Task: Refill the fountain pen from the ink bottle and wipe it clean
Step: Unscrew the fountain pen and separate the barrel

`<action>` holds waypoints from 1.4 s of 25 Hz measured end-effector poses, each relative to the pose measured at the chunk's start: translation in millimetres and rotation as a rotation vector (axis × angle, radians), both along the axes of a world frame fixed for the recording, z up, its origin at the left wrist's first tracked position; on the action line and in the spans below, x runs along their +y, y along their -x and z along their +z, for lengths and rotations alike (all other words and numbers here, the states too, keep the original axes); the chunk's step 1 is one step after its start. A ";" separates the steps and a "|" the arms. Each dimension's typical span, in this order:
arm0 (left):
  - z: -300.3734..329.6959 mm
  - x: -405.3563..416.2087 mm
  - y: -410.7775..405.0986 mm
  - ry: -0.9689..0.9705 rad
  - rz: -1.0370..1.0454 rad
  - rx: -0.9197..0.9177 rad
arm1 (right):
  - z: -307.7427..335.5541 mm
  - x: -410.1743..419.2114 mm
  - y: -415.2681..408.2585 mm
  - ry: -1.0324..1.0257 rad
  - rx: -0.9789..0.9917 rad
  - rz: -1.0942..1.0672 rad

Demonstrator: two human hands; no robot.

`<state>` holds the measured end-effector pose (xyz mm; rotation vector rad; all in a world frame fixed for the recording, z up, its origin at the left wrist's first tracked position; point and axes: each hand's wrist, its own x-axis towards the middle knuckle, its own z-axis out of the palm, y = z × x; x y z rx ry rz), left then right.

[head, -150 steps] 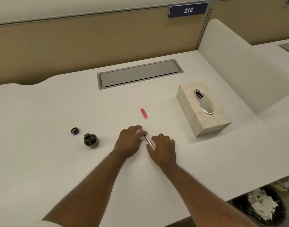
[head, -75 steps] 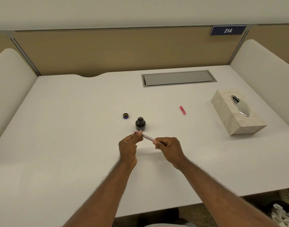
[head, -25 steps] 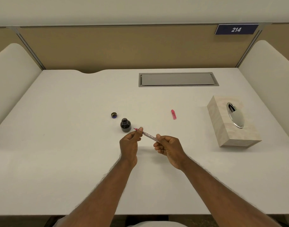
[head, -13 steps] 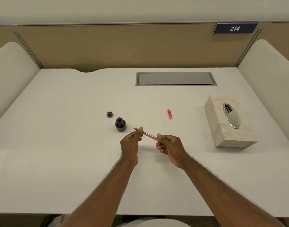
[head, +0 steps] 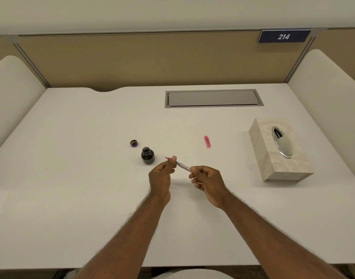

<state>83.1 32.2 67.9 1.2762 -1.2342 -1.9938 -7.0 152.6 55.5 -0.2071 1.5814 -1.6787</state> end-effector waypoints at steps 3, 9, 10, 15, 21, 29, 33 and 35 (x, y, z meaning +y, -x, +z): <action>0.2 0.2 0.7 0.004 -0.012 0.001 | -0.9 0.3 0.2 0.011 0.039 0.003; -0.6 0.4 -2.3 0.001 -0.018 0.002 | -3.8 -1.5 -6.3 0.017 -0.028 -0.018; -0.1 0.2 -2.9 0.002 -0.020 0.000 | -3.7 -1.7 -6.9 0.021 -0.014 -0.014; 1.6 -3.0 -6.2 0.003 -0.020 0.005 | -2.6 -5.2 -7.8 0.040 0.013 -0.034; -0.2 -5.3 -9.4 -0.001 -0.017 -0.005 | -2.0 -8.9 -12.0 0.071 -0.019 -0.033; 0.9 -8.0 -14.3 -0.008 -0.025 0.001 | -0.1 -11.7 -14.4 0.105 0.019 -0.040; 1.2 -10.4 -16.9 -0.009 -0.025 0.002 | -0.2 -12.9 -18.1 0.102 -0.015 -0.053; 0.8 -11.8 -18.1 -0.011 -0.027 0.001 | -0.4 -14.2 -19.9 0.095 0.007 -0.046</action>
